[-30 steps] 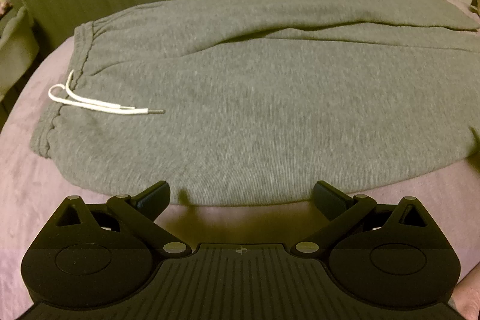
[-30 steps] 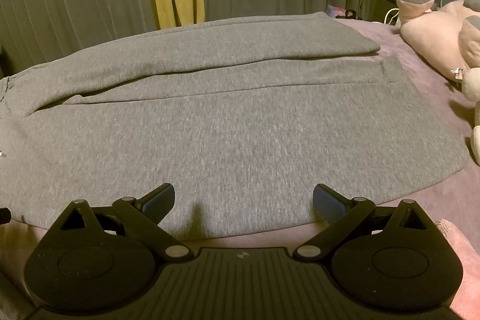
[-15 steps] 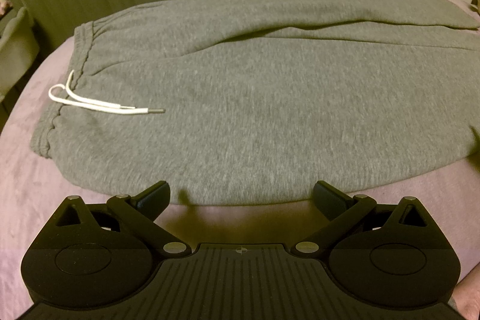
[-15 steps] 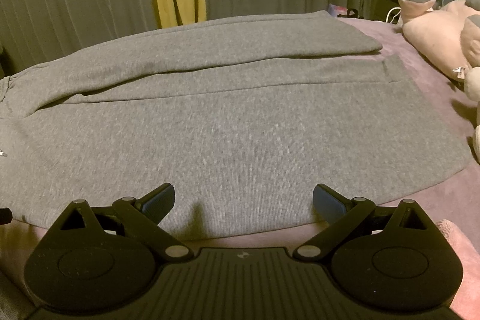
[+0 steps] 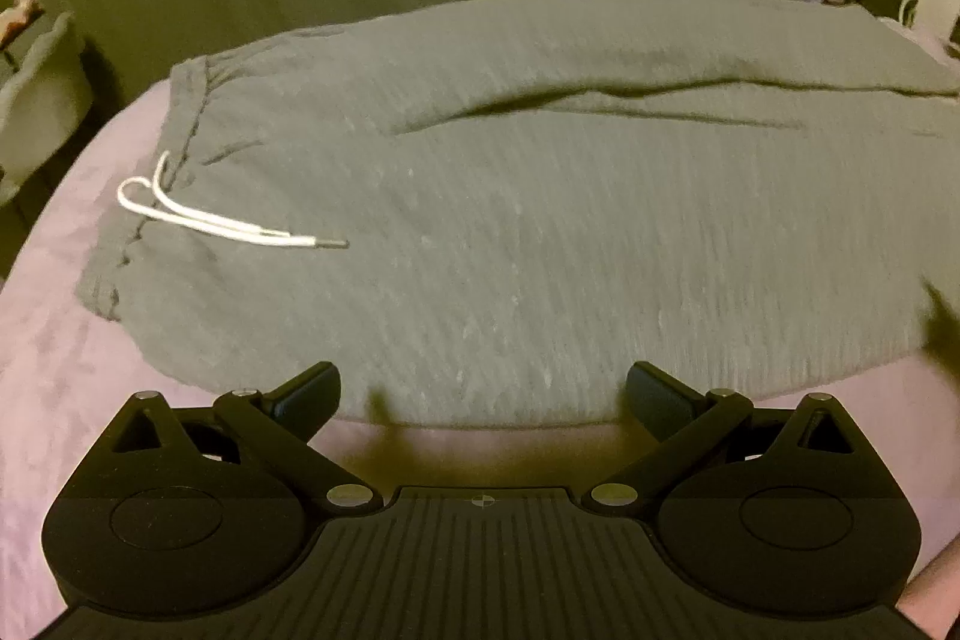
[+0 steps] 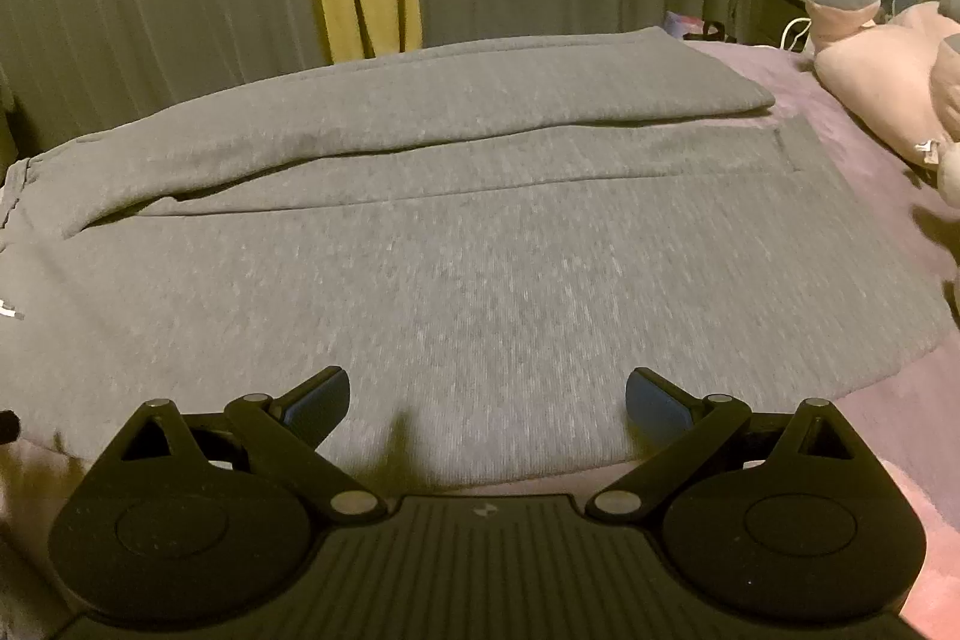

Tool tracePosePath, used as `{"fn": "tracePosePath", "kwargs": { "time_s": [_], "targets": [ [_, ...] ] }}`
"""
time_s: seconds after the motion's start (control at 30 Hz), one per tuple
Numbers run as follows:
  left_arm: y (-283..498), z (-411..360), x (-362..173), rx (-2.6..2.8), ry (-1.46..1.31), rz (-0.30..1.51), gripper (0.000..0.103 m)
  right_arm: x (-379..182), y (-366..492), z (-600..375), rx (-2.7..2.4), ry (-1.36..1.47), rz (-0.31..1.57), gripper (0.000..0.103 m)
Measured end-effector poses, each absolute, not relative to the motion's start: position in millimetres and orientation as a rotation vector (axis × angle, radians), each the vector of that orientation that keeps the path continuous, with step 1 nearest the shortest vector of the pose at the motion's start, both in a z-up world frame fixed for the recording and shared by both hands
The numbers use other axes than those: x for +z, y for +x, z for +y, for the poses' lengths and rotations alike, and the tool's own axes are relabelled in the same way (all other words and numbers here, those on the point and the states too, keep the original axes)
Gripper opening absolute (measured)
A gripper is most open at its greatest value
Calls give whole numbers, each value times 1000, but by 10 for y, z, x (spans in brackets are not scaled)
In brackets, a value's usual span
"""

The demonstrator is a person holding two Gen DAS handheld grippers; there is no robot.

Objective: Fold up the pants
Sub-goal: 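Grasp the sweatpants leg hem with the right tool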

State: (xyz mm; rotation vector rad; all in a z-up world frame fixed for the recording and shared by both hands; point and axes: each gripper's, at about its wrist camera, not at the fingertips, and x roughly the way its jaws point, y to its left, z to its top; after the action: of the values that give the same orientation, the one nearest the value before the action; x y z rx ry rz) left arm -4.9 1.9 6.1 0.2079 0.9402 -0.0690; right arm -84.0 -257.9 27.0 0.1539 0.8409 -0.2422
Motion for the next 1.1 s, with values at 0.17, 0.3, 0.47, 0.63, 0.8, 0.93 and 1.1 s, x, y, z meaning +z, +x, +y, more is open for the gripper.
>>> {"fn": "tracePosePath", "kwargs": {
  "time_s": [0.17, 0.3, 0.47, 0.63, 0.8, 0.93, 1.1],
  "targets": [
    [127, -6, 114, -33, 175, 933, 103, 137, -708, -2703, -209, 252, 899, 99],
    [358, 9, 184, 15, 85, 903, 103, 131, -646, -2831, -204, 336, 892, 99],
    [809, -18, 212, 178, 5, 789, 103, 350, -440, -2935, -278, 273, 781, 99],
    [1269, -44, 33, 350, -48, 738, 103, 318, 286, -3083, -157, 308, 982, 99],
    [1368, 107, -192, 397, -55, 640, 103, 506, 1208, -3437, -235, 397, 937, 99],
    [1511, 229, -281, 503, 28, 593, 103, 575, 2120, -3686, -316, 429, 912, 99],
    [1672, 295, -472, 558, 97, 604, 103, 369, 3232, -3932, -444, 547, 953, 90]
  ]
}}
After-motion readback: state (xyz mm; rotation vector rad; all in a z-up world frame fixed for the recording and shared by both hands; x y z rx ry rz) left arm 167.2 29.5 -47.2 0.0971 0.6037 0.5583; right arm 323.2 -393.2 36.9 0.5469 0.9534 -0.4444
